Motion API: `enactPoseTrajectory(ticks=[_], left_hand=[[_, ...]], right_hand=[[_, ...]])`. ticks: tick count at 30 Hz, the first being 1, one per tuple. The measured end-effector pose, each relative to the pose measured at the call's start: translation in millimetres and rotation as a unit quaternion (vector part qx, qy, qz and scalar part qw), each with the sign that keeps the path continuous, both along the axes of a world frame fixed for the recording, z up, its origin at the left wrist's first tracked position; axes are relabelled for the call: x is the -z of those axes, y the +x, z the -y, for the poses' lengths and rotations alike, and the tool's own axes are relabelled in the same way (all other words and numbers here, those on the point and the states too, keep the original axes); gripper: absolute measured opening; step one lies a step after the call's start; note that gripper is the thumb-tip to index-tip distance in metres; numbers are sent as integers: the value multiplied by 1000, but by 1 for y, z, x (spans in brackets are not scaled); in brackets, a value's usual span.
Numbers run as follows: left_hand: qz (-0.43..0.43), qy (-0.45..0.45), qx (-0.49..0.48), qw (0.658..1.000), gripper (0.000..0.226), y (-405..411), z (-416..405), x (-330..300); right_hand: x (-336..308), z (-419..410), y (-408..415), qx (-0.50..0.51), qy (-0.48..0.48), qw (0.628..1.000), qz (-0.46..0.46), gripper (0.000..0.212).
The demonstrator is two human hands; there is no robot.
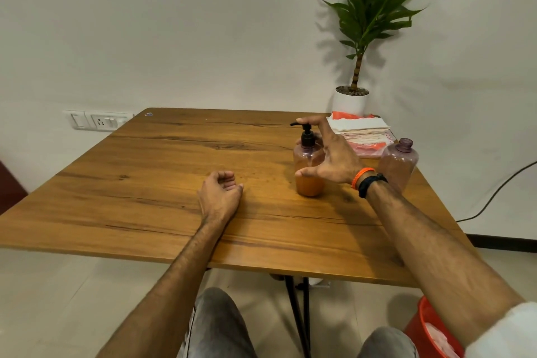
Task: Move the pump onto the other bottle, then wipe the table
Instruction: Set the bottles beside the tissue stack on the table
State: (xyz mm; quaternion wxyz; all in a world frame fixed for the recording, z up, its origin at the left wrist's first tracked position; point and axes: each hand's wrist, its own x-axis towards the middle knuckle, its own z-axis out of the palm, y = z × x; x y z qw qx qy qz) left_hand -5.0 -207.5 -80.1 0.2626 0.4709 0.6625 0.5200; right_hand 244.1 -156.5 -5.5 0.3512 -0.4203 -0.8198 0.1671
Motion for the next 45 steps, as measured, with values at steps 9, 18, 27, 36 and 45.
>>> enactPoseTrajectory(ticks=[9, 18, 27, 36, 45], left_hand=[[3, 11, 14, 1000, 33, -2, 0, 1], [2, 13, 24, 1000, 35, -2, 0, 3], [-6, 12, 19, 1000, 29, -5, -5, 8], [-4, 7, 27, 1000, 29, -6, -6, 10], [-11, 3, 32, 999, 31, -6, -5, 8]], right_hand=[[3, -4, -2, -3, -5, 1000, -1, 107], [5, -2, -3, -3, 1, 1000, -10, 112], [2, -2, -9, -12, 7, 1000, 8, 110], [10, 0, -6, 9, -4, 1000, -22, 123], [23, 11, -4, 82, -62, 993, -61, 117]])
